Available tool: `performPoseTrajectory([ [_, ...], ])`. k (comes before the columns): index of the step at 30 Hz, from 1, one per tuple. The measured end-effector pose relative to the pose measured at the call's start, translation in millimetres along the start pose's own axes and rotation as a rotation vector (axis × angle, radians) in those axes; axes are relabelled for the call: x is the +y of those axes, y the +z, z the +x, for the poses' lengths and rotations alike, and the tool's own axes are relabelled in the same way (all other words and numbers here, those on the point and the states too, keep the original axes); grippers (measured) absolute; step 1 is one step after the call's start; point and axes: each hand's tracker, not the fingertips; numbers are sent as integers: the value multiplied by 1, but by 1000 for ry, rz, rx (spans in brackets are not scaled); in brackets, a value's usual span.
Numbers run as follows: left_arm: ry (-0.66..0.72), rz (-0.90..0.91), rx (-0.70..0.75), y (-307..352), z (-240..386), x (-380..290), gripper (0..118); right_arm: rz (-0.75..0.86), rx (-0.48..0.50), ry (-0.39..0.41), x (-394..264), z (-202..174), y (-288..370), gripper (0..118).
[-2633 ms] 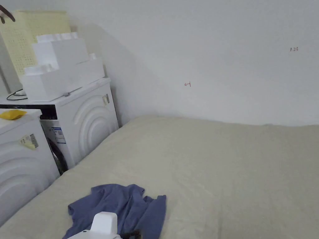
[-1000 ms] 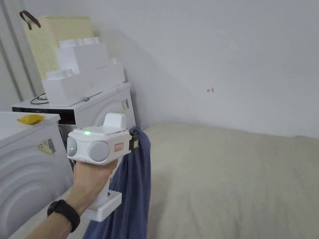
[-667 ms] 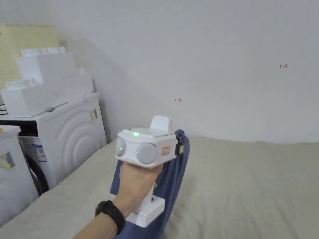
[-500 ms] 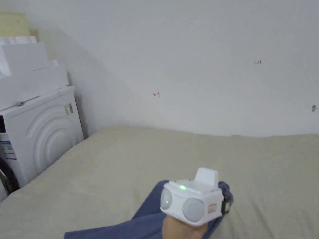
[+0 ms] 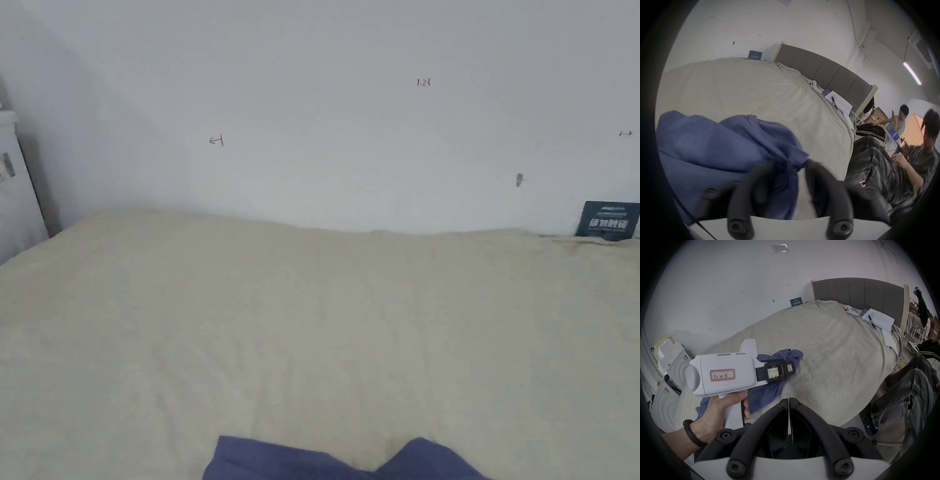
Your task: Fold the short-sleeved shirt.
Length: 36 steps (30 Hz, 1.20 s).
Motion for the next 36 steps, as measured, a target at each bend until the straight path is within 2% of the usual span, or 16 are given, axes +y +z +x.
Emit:
performPoseTrajectory([
  [1, -43, 5, 3, 13, -7, 3, 70, 0, 9, 4, 1, -1, -1, 1],
  [3, -103, 53, 88, 51, -22, 6, 71, 11, 41, 27, 2, -5, -4, 1],
  [6, -191, 136, 227, 133, -55, 14, 72, 28, 93, 109, 11, -25, -10, 1],
  [9, -102, 244, 392, 231, -87, 11, 72, 64, 176, 193, 22, -55, -13, 1],
  [13, 43, 388, 478, 352, -106, -17, 71, 112, 293, 281, 36, -101, -7, 1],
  [17, 80, 444, 606, 418, -97, -57, 71, 131, 353, 320, 39, -132, 3, 1],
  [21, 91, 461, 660, 453, -79, -89, 68, 158, 354, 358, 31, -148, 16, 1],
  [22, 98, 458, 667, 457, -76, -95, 65, 159, 354, 367, 29, -150, 19, 1],
  [23, 101, 464, 676, 459, -73, -101, 55, 155, 348, 370, 26, -151, 21, 1],
  [26, 117, 465, 697, 465, -66, -117, 18, 156, 343, 375, 16, -149, 28, 1],
  [28, 153, 471, 695, 467, -63, -125, 11, 154, 339, 371, 9, -144, 31, 1],
  [29, 163, 468, 697, 467, -61, -129, 0, 154, 334, 363, 6, -142, 32, 1],
  [36, 115, 411, 714, 454, -48, -138, 0, 127, 320, 355, -3, -134, 32, 1],
])
